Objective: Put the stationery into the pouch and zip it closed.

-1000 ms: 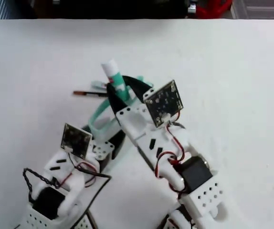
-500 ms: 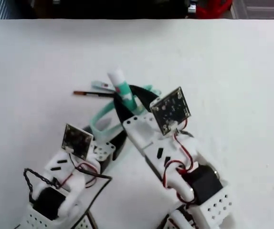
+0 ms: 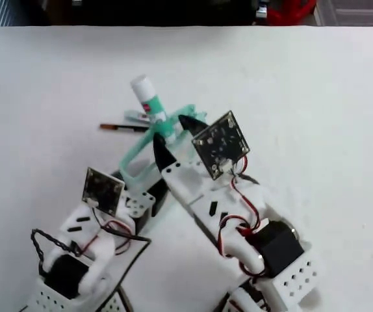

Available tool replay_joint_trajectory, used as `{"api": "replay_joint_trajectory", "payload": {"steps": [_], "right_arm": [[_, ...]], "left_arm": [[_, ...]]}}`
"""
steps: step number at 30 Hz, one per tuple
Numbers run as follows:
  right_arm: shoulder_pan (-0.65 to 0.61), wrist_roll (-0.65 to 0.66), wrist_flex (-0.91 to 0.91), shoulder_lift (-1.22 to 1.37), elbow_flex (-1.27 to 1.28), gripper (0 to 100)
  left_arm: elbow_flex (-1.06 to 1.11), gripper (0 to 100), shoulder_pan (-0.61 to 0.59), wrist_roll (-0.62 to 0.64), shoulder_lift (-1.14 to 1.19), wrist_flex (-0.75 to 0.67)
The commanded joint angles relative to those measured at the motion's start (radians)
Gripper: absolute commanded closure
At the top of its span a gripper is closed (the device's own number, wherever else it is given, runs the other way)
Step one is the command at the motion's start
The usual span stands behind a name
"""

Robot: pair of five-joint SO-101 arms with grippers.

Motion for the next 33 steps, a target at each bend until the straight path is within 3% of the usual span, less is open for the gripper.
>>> {"api": "replay_joint_trajectory", "payload": {"steps": [1, 7, 16, 26, 33], "right_arm": [[-0.008, 0.003, 0.005, 0.012, -0.046, 83.7], [-0.008, 0.092, -0.002, 0.065, -0.046, 98.6], [-0.013, 0.129, 0.018, 0.217, -0.049, 97.9], [-0.102, 0.235, 0.374, 0.275, -0.315, 97.9], [-0.101, 0.295, 0.584, 0.599, -0.505, 97.4]], "left_arm": [[-0.031, 82, -0.010, 0.011, -0.010, 0.002], [-0.031, 82, -0.010, 0.009, -0.010, 0.002], [-0.031, 82, -0.010, 0.008, -0.010, 0.002], [-0.031, 82, -0.010, 0.008, -0.010, 0.000], [-0.031, 82, -0.010, 0.008, -0.010, 0.003]]}}
